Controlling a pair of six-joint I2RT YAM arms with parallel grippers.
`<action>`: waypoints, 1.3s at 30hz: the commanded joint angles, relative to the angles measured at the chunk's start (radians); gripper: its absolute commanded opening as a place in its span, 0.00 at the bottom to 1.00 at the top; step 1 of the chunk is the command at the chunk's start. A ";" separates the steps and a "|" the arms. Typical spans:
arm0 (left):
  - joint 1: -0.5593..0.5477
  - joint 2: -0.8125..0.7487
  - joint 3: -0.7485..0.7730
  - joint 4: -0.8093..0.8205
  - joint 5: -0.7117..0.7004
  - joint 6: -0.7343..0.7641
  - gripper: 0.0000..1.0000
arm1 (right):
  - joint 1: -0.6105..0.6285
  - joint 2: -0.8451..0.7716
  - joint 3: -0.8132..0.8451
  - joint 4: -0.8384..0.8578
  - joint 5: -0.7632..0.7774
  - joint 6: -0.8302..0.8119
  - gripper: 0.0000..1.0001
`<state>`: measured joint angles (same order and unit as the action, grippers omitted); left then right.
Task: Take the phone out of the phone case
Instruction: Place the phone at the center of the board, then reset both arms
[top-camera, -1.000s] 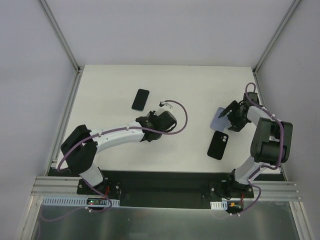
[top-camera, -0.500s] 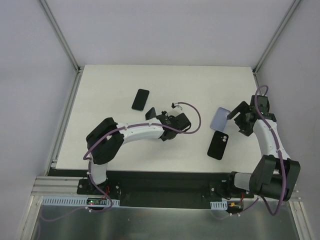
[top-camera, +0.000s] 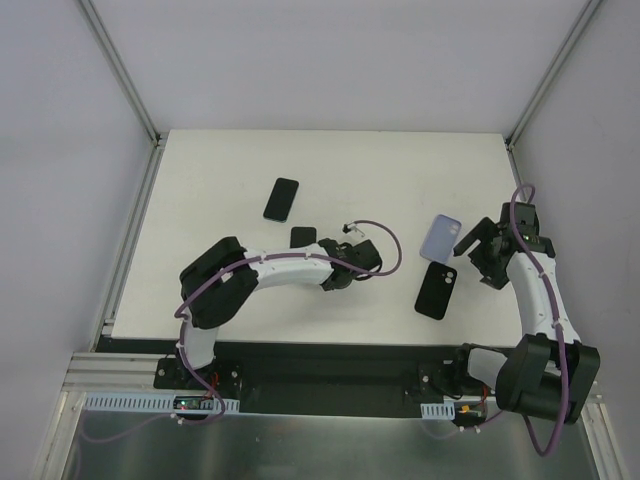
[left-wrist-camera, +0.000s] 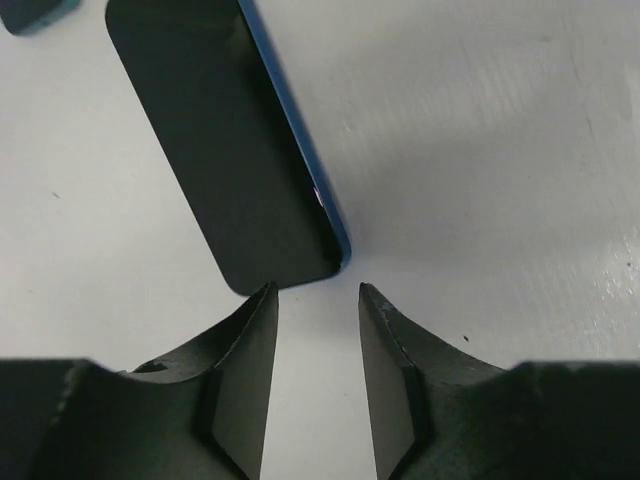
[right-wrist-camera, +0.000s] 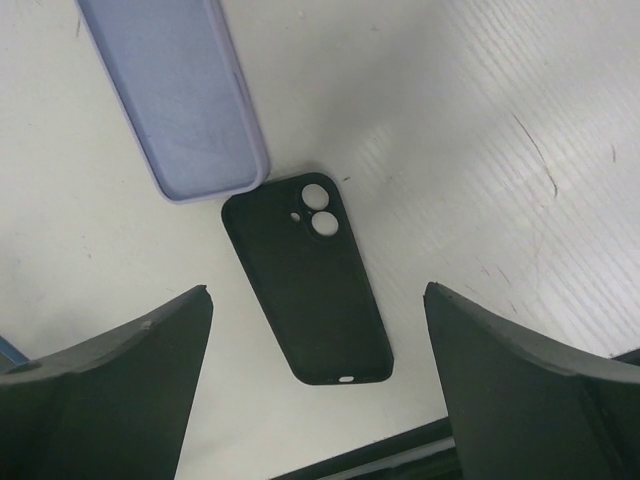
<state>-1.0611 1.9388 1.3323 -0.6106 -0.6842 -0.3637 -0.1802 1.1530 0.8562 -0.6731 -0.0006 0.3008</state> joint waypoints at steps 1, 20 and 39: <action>-0.016 -0.076 -0.048 -0.029 0.080 -0.089 0.41 | -0.007 -0.045 0.055 -0.066 0.057 -0.019 0.90; 0.127 -0.676 -0.304 -0.026 0.184 -0.113 0.65 | -0.007 -0.305 0.144 -0.213 0.091 -0.140 1.00; 0.415 -0.910 -0.440 -0.009 0.302 -0.106 0.70 | -0.008 -0.429 -0.023 -0.212 0.159 -0.063 0.99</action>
<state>-0.6525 1.0275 0.9001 -0.6273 -0.3992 -0.4622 -0.1814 0.7422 0.8356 -0.8734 0.1200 0.2241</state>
